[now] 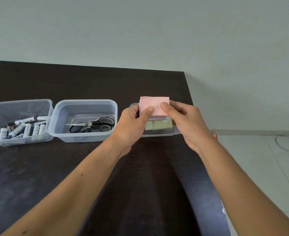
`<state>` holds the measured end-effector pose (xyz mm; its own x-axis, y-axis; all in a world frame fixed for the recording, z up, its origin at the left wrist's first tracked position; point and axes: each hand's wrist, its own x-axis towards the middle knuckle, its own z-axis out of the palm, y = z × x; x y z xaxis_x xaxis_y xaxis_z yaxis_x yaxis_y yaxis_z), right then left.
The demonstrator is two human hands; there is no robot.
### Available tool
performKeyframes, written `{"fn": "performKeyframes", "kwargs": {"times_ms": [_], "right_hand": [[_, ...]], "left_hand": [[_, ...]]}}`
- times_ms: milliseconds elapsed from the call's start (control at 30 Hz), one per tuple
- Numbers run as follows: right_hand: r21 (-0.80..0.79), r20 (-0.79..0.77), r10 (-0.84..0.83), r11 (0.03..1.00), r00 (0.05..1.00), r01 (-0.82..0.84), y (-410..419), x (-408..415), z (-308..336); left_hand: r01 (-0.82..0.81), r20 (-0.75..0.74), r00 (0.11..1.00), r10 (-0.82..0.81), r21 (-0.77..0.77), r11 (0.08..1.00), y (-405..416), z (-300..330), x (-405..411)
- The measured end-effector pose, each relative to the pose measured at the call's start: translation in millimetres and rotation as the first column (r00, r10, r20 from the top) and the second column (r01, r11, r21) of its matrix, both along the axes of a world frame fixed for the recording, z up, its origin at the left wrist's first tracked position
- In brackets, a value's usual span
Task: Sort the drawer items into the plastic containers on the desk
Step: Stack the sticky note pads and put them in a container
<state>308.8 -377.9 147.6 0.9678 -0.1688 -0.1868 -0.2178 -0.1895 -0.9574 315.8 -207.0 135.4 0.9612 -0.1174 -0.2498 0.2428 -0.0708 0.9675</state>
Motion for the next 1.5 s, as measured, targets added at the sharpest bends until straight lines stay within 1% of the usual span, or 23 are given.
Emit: {"fn": "performKeyframes", "kwargs": {"times_ms": [100,167,367,600,767,933,1000,1133,1267,1367,1500], "right_hand": [[-0.036,-0.058,0.03,0.999,0.998,-0.032,-5,8,-14],[-0.072,-0.081,0.03,0.997,0.996,-0.036,-8,10,-20],[-0.22,-0.08,0.008,0.975,0.997,-0.025,-8,15,-25],[-0.3,-0.027,0.05,0.952,0.998,-0.056,-9,9,-24],[-0.348,0.013,0.042,0.937,0.999,-0.035,-8,7,-27],[-0.317,0.069,0.004,0.948,0.998,0.018,-9,6,-28],[-0.293,0.096,-0.005,0.955,0.995,0.034,-10,5,-27],[-0.257,0.148,-0.008,0.965,0.989,0.047,-10,-2,-24],[-0.223,0.206,-0.022,0.972,0.978,0.069,-8,-18,-14],[-0.194,0.245,-0.034,0.977,0.969,0.083,-5,-37,-7],[-0.181,0.254,-0.042,0.979,0.966,0.09,4,-79,-2]], "left_hand": [[-0.016,-0.035,0.999,0.018,0.051,0.999,-8,-14,7],[-0.007,-0.077,0.997,0.012,0.059,0.998,-12,-21,10],[0.037,-0.142,0.99,-0.016,0.147,0.988,-19,-17,20],[0.014,-0.074,0.997,0.003,0.218,0.976,-16,-14,11],[-0.027,-0.039,0.999,0.037,0.242,0.97,-15,-13,9],[-0.055,-0.014,0.998,0.061,0.275,0.96,-11,-14,6],[-0.073,0.008,0.997,0.074,0.243,0.967,-9,-13,3],[-0.112,0.038,0.993,0.108,0.116,0.987,-5,-2,-9],[-0.134,0.063,0.989,0.13,0.058,0.989,8,8,-26],[-0.159,0.095,0.983,0.159,-0.011,0.987,17,12,-45],[-0.151,0.134,0.978,0.157,-0.05,0.987,33,12,-83]]}}
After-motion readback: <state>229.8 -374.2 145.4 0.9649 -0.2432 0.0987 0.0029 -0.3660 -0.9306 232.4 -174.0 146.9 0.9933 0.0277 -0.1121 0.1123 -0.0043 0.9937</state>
